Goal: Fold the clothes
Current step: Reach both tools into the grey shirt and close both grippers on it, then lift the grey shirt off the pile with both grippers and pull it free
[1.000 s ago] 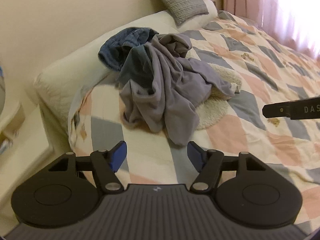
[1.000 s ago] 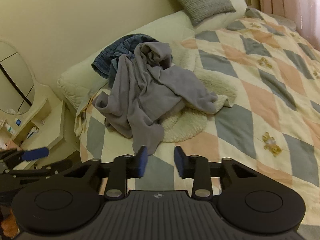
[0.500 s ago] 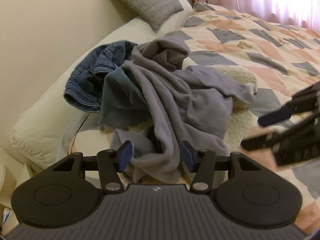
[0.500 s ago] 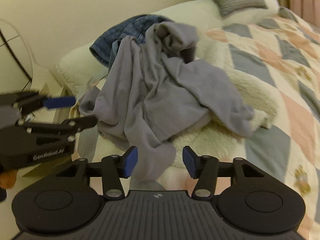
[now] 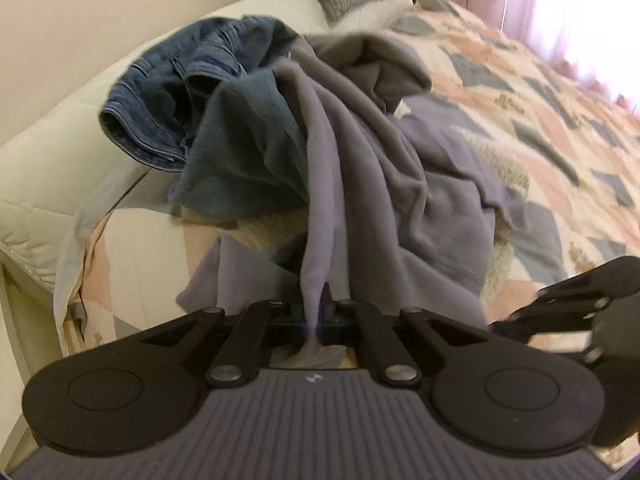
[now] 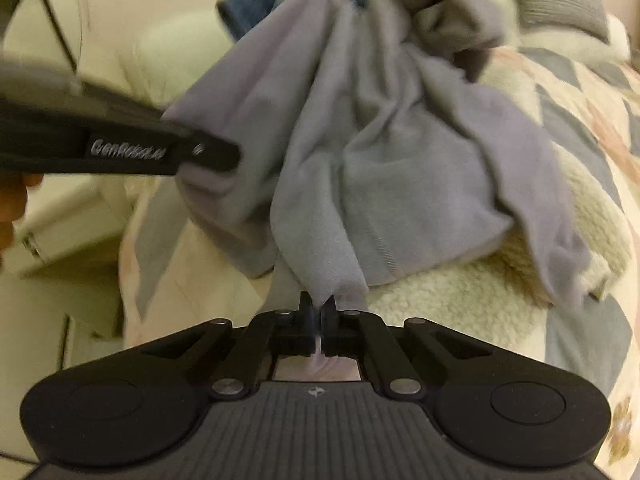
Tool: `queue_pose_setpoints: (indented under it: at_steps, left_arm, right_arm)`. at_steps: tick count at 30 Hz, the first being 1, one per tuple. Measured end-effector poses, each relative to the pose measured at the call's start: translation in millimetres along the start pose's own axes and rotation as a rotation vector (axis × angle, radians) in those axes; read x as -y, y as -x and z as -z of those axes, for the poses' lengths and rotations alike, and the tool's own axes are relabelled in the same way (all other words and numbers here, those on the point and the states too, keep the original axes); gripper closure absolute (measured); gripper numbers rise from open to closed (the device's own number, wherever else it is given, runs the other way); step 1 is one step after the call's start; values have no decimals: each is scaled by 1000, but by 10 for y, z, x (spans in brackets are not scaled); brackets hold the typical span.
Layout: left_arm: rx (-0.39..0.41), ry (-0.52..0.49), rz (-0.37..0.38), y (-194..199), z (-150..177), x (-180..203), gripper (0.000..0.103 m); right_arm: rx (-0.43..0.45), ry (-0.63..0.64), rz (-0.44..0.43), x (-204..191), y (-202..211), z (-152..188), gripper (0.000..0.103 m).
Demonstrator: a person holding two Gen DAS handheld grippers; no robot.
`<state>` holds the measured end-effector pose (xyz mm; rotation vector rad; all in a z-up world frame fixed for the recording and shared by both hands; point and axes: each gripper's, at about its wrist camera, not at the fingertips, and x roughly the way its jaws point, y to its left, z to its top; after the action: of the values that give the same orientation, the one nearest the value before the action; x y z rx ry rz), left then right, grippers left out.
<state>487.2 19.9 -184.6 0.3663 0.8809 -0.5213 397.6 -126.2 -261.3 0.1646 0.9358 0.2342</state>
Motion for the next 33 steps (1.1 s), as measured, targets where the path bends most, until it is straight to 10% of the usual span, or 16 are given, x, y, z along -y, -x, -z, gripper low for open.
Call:
queue_pose_setpoints:
  at_steps: [13, 33]
  left_arm:
    - [161, -9, 95, 1427, 111, 289, 102]
    - [420, -278, 201, 3417, 456, 1949, 101]
  right_arm:
    - [467, -333, 228, 552, 2430, 299, 102]
    - [820, -444, 606, -31, 5662, 2345, 102]
